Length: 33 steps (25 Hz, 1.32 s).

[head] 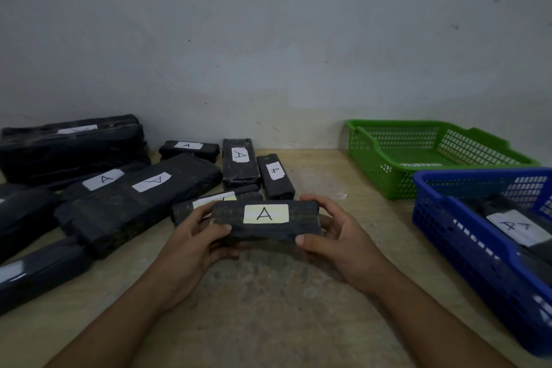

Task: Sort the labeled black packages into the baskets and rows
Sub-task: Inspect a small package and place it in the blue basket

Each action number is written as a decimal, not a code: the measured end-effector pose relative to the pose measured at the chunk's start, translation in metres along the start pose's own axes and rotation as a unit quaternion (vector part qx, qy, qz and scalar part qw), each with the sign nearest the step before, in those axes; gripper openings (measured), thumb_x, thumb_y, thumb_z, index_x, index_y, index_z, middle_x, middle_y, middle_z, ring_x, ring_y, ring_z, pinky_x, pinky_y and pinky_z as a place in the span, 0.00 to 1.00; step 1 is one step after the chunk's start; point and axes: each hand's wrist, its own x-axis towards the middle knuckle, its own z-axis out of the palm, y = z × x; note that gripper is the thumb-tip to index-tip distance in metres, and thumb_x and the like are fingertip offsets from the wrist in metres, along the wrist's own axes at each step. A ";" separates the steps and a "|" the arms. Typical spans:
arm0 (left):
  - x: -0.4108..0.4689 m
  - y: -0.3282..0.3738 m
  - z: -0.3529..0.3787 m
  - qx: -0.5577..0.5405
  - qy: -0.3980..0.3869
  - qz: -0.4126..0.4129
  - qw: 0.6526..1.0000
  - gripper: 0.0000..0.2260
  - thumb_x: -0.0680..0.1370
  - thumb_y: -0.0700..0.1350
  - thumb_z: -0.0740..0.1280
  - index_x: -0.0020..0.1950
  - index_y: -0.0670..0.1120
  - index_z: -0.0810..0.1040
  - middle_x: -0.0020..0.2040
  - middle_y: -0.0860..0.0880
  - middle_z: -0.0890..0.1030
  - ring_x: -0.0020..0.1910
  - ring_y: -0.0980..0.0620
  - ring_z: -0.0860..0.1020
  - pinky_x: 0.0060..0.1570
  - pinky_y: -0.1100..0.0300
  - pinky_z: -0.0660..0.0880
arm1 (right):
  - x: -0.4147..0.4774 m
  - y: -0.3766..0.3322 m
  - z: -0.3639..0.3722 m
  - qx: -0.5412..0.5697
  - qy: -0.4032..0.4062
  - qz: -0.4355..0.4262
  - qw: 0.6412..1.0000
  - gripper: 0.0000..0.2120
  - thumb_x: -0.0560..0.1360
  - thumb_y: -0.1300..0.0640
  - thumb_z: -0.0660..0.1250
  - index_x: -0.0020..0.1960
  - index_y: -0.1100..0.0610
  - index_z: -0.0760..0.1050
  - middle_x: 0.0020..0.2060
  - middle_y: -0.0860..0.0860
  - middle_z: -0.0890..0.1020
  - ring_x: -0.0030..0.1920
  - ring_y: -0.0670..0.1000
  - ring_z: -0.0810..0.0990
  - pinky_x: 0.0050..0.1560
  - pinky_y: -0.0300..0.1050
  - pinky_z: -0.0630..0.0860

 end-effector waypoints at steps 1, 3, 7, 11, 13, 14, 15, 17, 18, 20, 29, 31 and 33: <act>-0.001 0.000 -0.001 -0.008 -0.011 -0.002 1.000 0.22 0.71 0.36 0.72 0.64 0.43 0.75 0.56 0.40 0.82 0.45 0.45 0.83 0.37 0.54 0.81 | -0.001 -0.002 0.001 0.001 0.011 0.000 1.000 0.26 0.65 0.64 0.75 0.61 0.53 0.76 0.50 0.53 0.85 0.47 0.50 0.84 0.42 0.40 0.79; -0.002 0.001 -0.003 -0.007 -0.040 -0.006 0.999 0.33 0.61 0.47 0.81 0.65 0.46 0.75 0.57 0.41 0.82 0.47 0.44 0.83 0.39 0.54 0.81 | -0.002 -0.005 0.002 0.000 0.030 -0.005 1.000 0.19 0.65 0.61 0.73 0.56 0.55 0.78 0.42 0.51 0.85 0.39 0.46 0.83 0.37 0.37 0.78; -0.004 -0.001 -0.002 0.016 -0.036 0.022 0.999 0.41 0.52 0.52 0.84 0.62 0.44 0.76 0.54 0.41 0.82 0.45 0.44 0.82 0.38 0.54 0.80 | -0.001 -0.006 0.001 -0.024 0.046 -0.005 0.999 0.16 0.67 0.57 0.73 0.54 0.60 0.80 0.42 0.55 0.85 0.39 0.50 0.82 0.38 0.39 0.78; -0.006 0.002 0.000 0.069 -0.004 0.045 0.997 0.41 0.51 0.57 0.83 0.59 0.41 0.78 0.52 0.41 0.83 0.39 0.44 0.82 0.36 0.56 0.80 | 0.000 -0.006 0.003 -0.030 0.049 -0.011 0.998 0.15 0.70 0.54 0.74 0.52 0.61 0.80 0.41 0.59 0.85 0.37 0.56 0.81 0.39 0.50 0.73; -0.007 0.004 0.000 0.091 -0.001 0.062 0.994 0.39 0.52 0.59 0.82 0.56 0.41 0.79 0.48 0.41 0.84 0.36 0.45 0.81 0.36 0.56 0.81 | 0.000 -0.005 0.006 -0.041 0.047 -0.007 0.998 0.16 0.71 0.50 0.74 0.53 0.59 0.80 0.40 0.58 0.85 0.34 0.54 0.81 0.38 0.51 0.69; -0.007 0.005 0.000 0.098 0.002 0.071 0.993 0.38 0.52 0.59 0.82 0.55 0.41 0.79 0.46 0.41 0.84 0.35 0.46 0.80 0.35 0.56 0.80 | -0.001 -0.005 0.007 -0.045 0.043 -0.003 0.998 0.17 0.72 0.48 0.73 0.55 0.58 0.79 0.41 0.57 0.85 0.34 0.53 0.82 0.37 0.50 0.68; -0.007 0.006 0.000 0.105 0.007 0.080 0.991 0.37 0.53 0.60 0.81 0.54 0.41 0.80 0.45 0.41 0.83 0.34 0.46 0.80 0.35 0.56 0.80 | 0.000 -0.004 0.007 -0.044 0.038 -0.002 0.998 0.18 0.72 0.48 0.73 0.57 0.56 0.78 0.45 0.56 0.85 0.37 0.52 0.82 0.38 0.51 0.70; -0.007 0.007 -0.001 0.109 0.019 0.089 0.990 0.35 0.54 0.62 0.80 0.52 0.42 0.81 0.43 0.40 0.83 0.34 0.46 0.79 0.35 0.55 0.79 | -0.001 -0.002 0.004 -0.036 0.024 -0.008 0.999 0.24 0.70 0.50 0.74 0.65 0.49 0.74 0.55 0.52 0.84 0.45 0.53 0.84 0.45 0.50 0.77; -0.006 0.008 -0.001 0.104 0.023 0.085 0.991 0.34 0.54 0.62 0.80 0.51 0.42 0.81 0.43 0.40 0.83 0.34 0.46 0.79 0.35 0.55 0.79 | -0.001 -0.001 0.002 -0.041 0.010 -0.017 0.999 0.28 0.70 0.52 0.75 0.67 0.46 0.72 0.59 0.50 0.82 0.50 0.54 0.84 0.51 0.50 0.79; -0.007 0.009 0.000 0.081 0.026 0.071 0.994 0.32 0.55 0.64 0.79 0.49 0.43 0.83 0.43 0.40 0.83 0.35 0.47 0.79 0.33 0.56 0.78 | -0.001 0.003 0.002 -0.061 -0.017 -0.045 0.997 0.27 0.69 0.53 0.76 0.66 0.42 0.72 0.62 0.47 0.80 0.58 0.55 0.82 0.59 0.51 0.78; -0.011 0.005 0.000 0.110 -0.023 0.073 0.991 0.23 0.65 0.52 0.77 0.57 0.48 0.80 0.55 0.46 0.84 0.57 0.46 0.81 0.55 0.54 0.79 | -0.003 -0.004 0.008 -0.039 0.027 -0.024 0.999 0.10 0.75 0.61 0.70 0.55 0.60 0.75 0.41 0.51 0.86 0.40 0.47 0.84 0.39 0.35 0.76; -0.012 0.005 0.000 0.149 -0.032 0.072 0.986 0.21 0.65 0.48 0.75 0.57 0.51 0.79 0.55 0.47 0.84 0.55 0.47 0.82 0.51 0.56 0.80 | -0.005 -0.006 0.009 -0.049 0.024 -0.016 0.998 0.14 0.73 0.55 0.69 0.56 0.60 0.75 0.46 0.53 0.86 0.46 0.51 0.85 0.43 0.40 0.79; -0.013 0.006 -0.001 0.139 -0.036 0.058 0.988 0.26 0.63 0.49 0.77 0.60 0.52 0.77 0.55 0.47 0.84 0.53 0.46 0.83 0.50 0.53 0.81 | -0.007 -0.007 0.010 -0.111 0.020 -0.013 0.994 0.17 0.72 0.47 0.69 0.55 0.57 0.80 0.49 0.51 0.86 0.50 0.51 0.85 0.50 0.46 0.80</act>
